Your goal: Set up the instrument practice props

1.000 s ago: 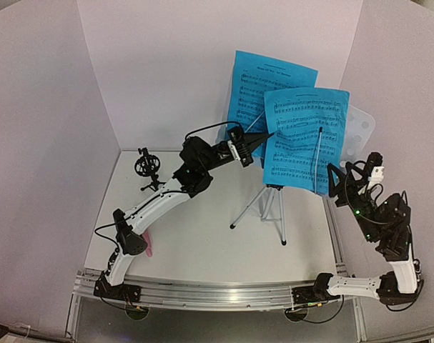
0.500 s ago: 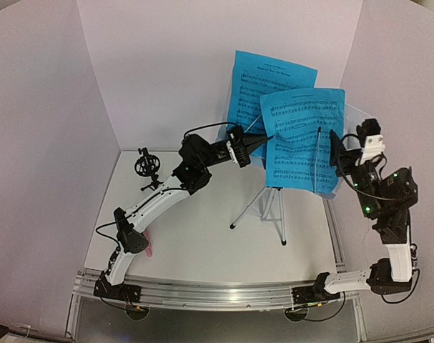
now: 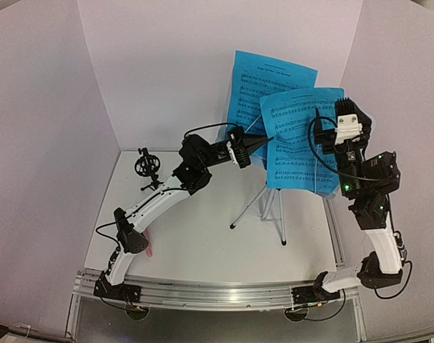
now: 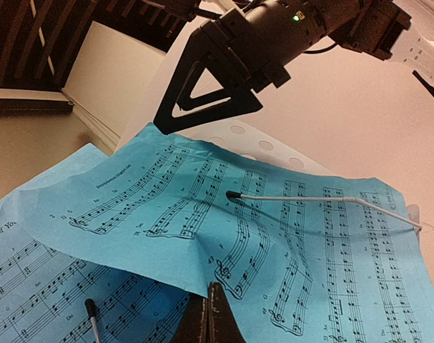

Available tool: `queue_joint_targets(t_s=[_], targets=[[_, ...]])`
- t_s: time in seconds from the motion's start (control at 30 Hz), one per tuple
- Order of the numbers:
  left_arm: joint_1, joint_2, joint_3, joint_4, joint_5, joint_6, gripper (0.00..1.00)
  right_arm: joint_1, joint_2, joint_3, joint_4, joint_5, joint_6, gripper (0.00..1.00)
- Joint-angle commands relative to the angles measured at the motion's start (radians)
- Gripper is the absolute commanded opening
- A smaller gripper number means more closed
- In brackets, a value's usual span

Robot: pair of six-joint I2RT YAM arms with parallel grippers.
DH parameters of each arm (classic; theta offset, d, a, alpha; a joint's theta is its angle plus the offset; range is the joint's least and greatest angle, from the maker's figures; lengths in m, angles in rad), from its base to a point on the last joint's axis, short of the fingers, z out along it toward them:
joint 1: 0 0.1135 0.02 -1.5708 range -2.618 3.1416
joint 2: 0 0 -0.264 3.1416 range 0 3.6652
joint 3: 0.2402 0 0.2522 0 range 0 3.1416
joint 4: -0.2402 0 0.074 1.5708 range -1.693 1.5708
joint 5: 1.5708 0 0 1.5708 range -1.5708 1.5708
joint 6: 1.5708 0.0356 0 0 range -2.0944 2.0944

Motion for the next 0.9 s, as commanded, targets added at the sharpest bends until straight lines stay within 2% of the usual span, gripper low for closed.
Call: queue_joint_targets(t_s=[0.0,0.17,0.43,0.6,0.7,0.8,0.87], targets=[[0.006,-0.033,-0.013,0.048,0.014,-0.011,0.0,-0.047,-0.027,-0.007,0.07,0.023,-0.005,0.9],[0.006,-0.038,-0.021,0.058,0.019,-0.02,0.0,-0.051,-0.041,-0.052,0.074,0.044,0.005,0.94],[0.005,-0.043,-0.029,0.067,0.033,-0.034,0.0,-0.074,-0.078,-0.109,0.069,0.078,0.082,0.93],[0.006,-0.046,-0.029,0.068,0.036,-0.035,0.0,-0.075,-0.057,-0.109,-0.017,0.098,0.133,0.94],[0.005,-0.046,-0.029,0.061,0.032,-0.027,0.0,-0.074,-0.103,-0.169,-0.058,0.054,0.238,0.94],[0.006,-0.045,-0.029,0.056,0.027,-0.013,0.0,-0.075,-0.145,-0.206,-0.06,0.079,0.287,0.92],[0.005,-0.039,-0.024,0.056,0.026,-0.005,0.0,-0.074,-0.162,-0.215,-0.063,0.1,0.303,0.85]])
